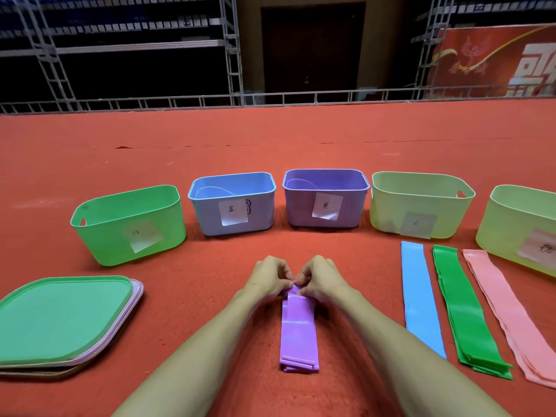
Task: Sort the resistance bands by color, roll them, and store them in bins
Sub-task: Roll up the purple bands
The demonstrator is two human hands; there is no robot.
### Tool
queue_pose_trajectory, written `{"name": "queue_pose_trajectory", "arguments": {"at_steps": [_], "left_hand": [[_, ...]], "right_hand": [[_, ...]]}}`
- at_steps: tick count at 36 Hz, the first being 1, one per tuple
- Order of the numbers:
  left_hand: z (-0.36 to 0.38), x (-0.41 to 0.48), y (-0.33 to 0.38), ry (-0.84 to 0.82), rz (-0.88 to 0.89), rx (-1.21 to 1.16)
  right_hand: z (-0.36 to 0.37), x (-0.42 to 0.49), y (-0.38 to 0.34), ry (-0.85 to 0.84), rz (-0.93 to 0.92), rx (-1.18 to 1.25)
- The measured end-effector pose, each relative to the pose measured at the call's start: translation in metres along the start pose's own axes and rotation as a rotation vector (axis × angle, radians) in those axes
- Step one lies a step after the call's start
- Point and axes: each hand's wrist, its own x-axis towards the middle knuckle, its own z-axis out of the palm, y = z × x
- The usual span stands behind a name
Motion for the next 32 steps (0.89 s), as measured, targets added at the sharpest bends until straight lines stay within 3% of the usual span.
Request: {"name": "queue_pose_trajectory", "arguments": {"at_steps": [7,23,32], "left_hand": [[-0.002,-0.001,-0.005,-0.038,-0.042,0.059],[0.006,-0.017,-0.005,-0.006,-0.011,-0.025],[0.003,-0.024,-0.007,-0.032,-0.079,-0.126]], "right_hand": [[-0.002,-0.006,-0.001,-0.003,-0.064,0.004],[-0.003,-0.015,-0.007,0.028,-0.062,-0.056],[-0.003,-0.026,-0.015,-0.006,-0.043,-0.076]]}}
